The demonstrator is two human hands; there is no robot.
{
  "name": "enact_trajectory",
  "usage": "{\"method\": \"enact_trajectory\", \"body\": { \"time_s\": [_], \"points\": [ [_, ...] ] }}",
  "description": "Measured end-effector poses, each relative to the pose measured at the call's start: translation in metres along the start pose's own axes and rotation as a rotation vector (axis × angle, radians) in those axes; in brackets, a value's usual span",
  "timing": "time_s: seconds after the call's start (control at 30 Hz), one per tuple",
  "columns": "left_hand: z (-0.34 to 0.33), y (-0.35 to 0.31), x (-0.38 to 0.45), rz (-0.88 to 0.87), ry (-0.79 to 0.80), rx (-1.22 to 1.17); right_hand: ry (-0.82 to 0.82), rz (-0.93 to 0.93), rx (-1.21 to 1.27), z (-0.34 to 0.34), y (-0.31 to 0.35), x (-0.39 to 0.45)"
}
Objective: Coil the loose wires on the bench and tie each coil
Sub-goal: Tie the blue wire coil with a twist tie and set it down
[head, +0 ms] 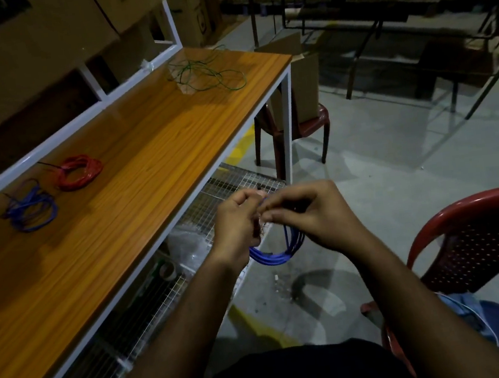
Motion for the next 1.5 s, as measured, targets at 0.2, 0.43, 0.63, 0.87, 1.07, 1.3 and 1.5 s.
{"method": "enact_trajectory", "body": {
  "time_s": [0.2,0.43,0.63,0.87,1.07,1.3,1.5],
  "points": [
    [-0.01,-0.001,-0.016,-0.018,0.002,-0.026,-0.521,-0.126,0.09,0.008,-0.013,-0.004],
    [-0.012,-0.004,-0.021,0.02,0.069,-0.125,-0.417,-0.112,-0.258,0.005,0.004,-0.008],
    [-0.013,-0.004,-0.023,0.064,0.096,-0.304,-0.343,-0.032,-0.411,0.0,0.014,-0.006],
    [-0.012,-0.011,-0.03,0.001,0.063,-0.241,-0.385,0.028,-0.481,0.0,0.021,-0.008],
    [-0.014,-0.014,-0.031,-0.031,0.104,-0.312,-0.392,0.035,-0.452,0.003,0.028,-0.009],
    [-0.013,-0.017,-0.034,-0.069,0.059,-0.227,-0.34,0.042,-0.504,0.0,0.032,-0.007],
    [-0.015,-0.018,-0.033,-0.096,0.002,-0.131,-0.339,0.012,-0.497,0.001,0.03,-0.005]
  ]
}}
Point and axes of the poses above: each hand's wrist, its own x-axis towards the middle knuckle, its own z-axis out of the back of the hand, y = z × x, the point moved 4 cm from there along x, towards the middle knuckle, and after that the axes turned 14 degrees about x, right-handed, at the moved point
